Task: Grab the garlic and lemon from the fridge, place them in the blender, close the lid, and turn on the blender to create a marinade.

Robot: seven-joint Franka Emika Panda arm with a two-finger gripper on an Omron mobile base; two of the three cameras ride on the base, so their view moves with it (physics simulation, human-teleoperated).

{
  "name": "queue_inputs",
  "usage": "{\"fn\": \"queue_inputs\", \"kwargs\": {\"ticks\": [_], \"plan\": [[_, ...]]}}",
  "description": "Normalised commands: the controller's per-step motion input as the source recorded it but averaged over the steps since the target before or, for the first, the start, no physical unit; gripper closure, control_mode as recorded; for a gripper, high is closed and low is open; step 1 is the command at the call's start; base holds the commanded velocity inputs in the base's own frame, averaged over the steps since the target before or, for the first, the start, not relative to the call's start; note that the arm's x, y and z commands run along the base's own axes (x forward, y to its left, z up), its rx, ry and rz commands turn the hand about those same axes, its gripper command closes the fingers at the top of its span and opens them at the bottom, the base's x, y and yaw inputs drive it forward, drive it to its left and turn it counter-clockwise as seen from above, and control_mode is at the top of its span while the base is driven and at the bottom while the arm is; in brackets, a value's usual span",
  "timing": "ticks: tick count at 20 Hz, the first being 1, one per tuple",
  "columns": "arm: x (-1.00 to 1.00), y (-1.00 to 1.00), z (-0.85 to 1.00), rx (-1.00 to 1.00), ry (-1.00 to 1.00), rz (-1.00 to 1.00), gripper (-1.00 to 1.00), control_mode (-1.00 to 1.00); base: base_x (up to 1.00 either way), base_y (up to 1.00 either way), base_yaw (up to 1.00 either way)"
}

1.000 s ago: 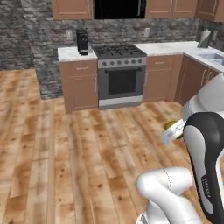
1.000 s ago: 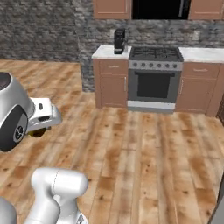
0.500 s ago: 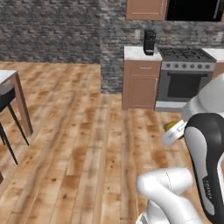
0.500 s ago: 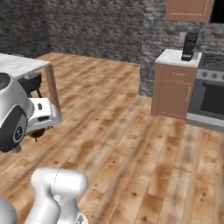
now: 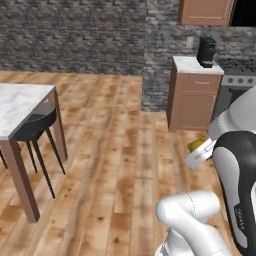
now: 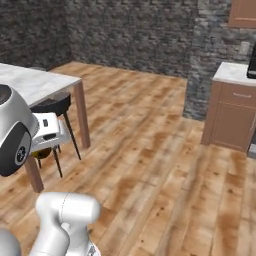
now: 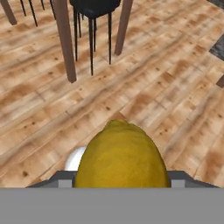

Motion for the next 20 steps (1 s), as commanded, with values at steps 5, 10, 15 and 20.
{"fn": "queue_inputs", "kwargs": {"ticks": [5,10,15,20], "plan": [[0.00,0.00,0.00,0.00,0.00,0.00,1.00,1.00,1.00,1.00,0.00],[0.00,0.00,0.00,0.00,0.00,0.00,1.00,1.00,0.81,1.00,-0.03],[0.00,0.00,0.00,0.00,0.00,0.00,1.00,1.00,0.49,1.00,-0.11],[0.00,0.00,0.00,0.00,0.00,0.00,1.00,1.00,0.16,1.00,-0.12]]}}
